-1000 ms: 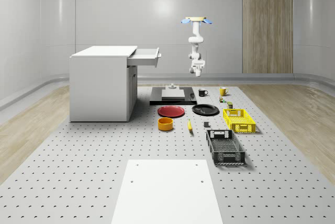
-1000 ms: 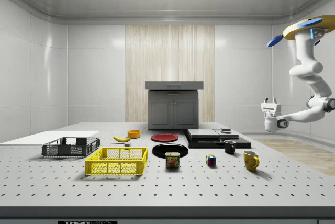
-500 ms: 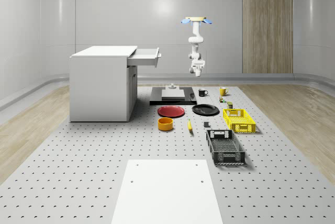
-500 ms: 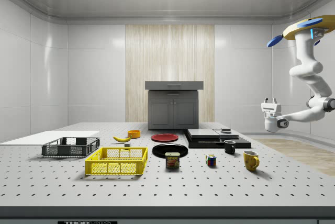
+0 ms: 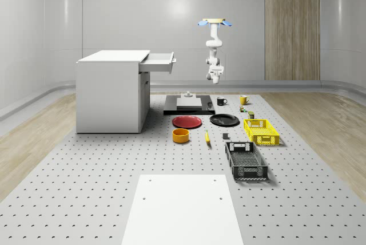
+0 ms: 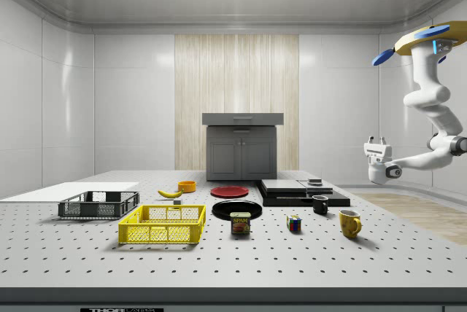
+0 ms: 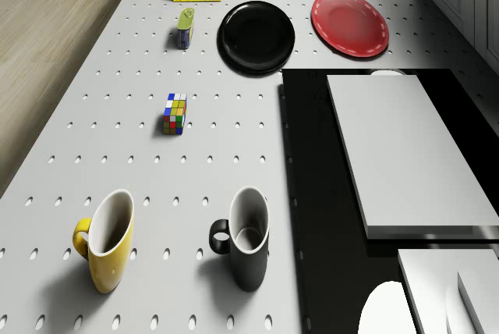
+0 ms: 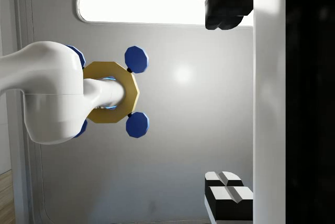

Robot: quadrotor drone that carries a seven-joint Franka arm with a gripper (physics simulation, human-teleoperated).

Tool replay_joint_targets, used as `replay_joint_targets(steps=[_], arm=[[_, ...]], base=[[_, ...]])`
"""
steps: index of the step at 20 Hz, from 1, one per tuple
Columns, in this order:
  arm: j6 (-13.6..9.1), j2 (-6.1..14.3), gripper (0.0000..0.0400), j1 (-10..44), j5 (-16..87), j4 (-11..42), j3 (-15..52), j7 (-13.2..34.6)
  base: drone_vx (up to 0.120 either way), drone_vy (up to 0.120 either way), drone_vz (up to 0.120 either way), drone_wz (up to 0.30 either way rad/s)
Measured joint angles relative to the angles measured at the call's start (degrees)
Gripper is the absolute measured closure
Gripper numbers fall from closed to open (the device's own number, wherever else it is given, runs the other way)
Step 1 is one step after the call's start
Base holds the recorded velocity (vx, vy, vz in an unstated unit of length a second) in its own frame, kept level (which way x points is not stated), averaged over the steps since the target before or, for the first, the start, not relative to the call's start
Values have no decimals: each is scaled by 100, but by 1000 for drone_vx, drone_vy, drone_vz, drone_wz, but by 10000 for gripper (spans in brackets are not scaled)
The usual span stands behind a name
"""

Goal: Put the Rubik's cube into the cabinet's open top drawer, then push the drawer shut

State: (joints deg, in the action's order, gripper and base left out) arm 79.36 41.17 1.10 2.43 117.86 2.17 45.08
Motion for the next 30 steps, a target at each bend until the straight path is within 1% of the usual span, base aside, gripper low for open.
replay_joint_targets(steps=[7,9,13,15,17,19,21,23,25,27,30], arm=[[39,33,0,130,594,66,422,79],[55,49,0,206,934,118,663,126],[107,118,0,454,2035,381,1430,288],[150,186,0,647,2868,671,1992,430],[202,291,0,903,3912,1134,2666,639],[242,433,0,1232,5137,1778,3402,944],[226,599,0,1653,6450,2533,4124,1357],[109,766,0,2178,7712,3257,4768,1852],[-110,924,0,2785,8789,3835,5305,2369],[-382,1074,0,3409,9614,4232,5734,2846],[-766,1286,0,4230,10405,4562,6198,3415]], base=[[0,0,0,0],[0,80,0,0],[110,120,0,0],[120,120,0,0],[120,120,0,0],[120,120,0,0],[120,120,0,0],[120,120,0,0],[120,120,0,0],[120,120,-60,0],[120,120,-120,0]])
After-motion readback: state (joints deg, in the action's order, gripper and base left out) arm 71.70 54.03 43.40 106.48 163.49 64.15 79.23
